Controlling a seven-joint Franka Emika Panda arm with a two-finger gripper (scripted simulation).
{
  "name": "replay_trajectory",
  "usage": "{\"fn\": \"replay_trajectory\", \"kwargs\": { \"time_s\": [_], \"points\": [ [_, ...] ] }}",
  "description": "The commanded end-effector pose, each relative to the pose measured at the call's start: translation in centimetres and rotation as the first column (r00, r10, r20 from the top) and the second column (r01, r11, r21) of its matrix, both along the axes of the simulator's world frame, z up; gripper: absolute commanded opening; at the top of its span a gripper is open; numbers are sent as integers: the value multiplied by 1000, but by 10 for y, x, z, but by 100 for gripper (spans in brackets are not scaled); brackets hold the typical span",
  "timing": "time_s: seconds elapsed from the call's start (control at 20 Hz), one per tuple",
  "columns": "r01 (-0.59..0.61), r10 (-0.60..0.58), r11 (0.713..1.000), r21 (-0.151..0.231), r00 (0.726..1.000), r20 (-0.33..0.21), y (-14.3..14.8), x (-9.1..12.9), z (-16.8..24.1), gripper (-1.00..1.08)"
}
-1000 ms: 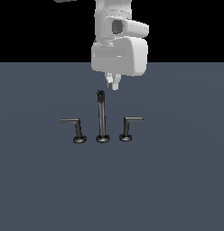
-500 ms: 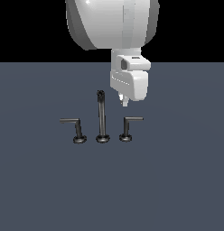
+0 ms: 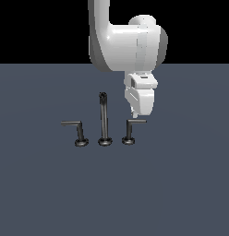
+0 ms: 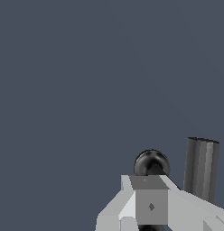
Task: Turn on the faucet by rotating a designated handle.
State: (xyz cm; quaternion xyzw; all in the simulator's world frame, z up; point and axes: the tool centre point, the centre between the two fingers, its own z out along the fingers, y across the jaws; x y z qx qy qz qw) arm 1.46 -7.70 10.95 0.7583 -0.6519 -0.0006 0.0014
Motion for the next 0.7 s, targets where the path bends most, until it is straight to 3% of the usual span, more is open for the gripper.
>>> {"fn": "replay_trajectory", "kwargs": {
  "time_s": [0.0, 0.5, 0.65],
  "points": [
    [30, -30, 1000, 0, 1000, 2, -6, 4, -7, -100],
    [53, -53, 999, 1, 999, 2, -10, 6, -11, -100],
    [53, -53, 999, 1, 999, 2, -16, -4, -11, -100]
  ]
}}
